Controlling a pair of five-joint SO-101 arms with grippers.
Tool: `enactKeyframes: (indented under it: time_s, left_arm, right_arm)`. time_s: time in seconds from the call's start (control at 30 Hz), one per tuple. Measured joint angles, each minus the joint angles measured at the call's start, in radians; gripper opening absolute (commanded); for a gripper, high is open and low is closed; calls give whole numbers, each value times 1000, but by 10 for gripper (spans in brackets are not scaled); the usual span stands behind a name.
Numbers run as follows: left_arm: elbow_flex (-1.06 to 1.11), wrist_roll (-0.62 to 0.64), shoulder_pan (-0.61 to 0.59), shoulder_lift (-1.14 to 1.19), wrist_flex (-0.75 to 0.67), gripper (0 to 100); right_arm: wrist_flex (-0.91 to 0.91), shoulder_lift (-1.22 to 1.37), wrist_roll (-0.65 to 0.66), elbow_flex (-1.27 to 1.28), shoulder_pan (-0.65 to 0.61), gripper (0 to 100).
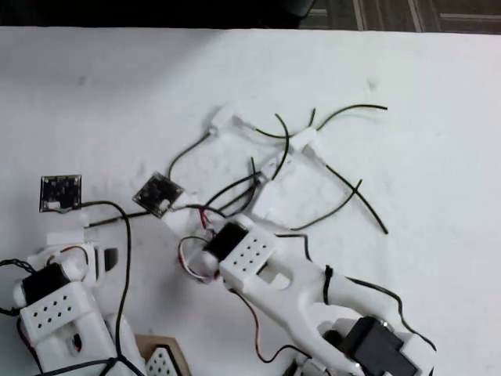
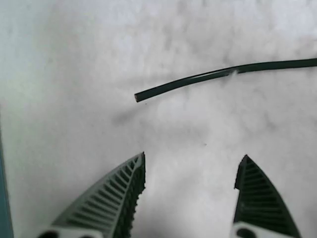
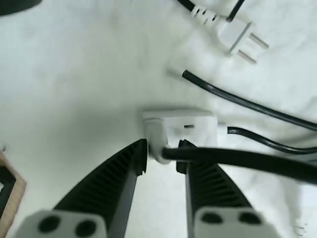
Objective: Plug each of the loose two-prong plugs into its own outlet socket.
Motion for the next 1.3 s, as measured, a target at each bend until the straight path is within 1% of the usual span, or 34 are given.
enactKeyframes:
  time_s: [0.13,0.3,0.57,0.67,0.87,1.03,1.1,1.23,1.3]
  left_arm:
    - [0,0,0,0,0,294]
    - [0,0,0,0,0,294]
    - [17,0,0,0,-18,294]
    - [18,0,0,0,-26,294]
    - [18,0,0,0,-26,294]
    - [18,0,0,0,-26,294]
    - [18,0,0,0,-26,294]
    - [18,0,0,0,-26,294]
    - [18,0,0,0,-26,294]
  right_arm:
    - [-78,-2,2,48,2,15]
    - [-104,-17,2,48,12,19]
    - [-123,-37,2,-46,110,18]
    - [-192,-37,9,-52,144,18]
    - [-382,-34,78,-52,222,18]
    - [-479,101,84,-112,249,22]
    - [-485,189,84,-152,255,42]
    - [-457,328,84,-239,255,149]
    - [-410,334,86,-267,256,153]
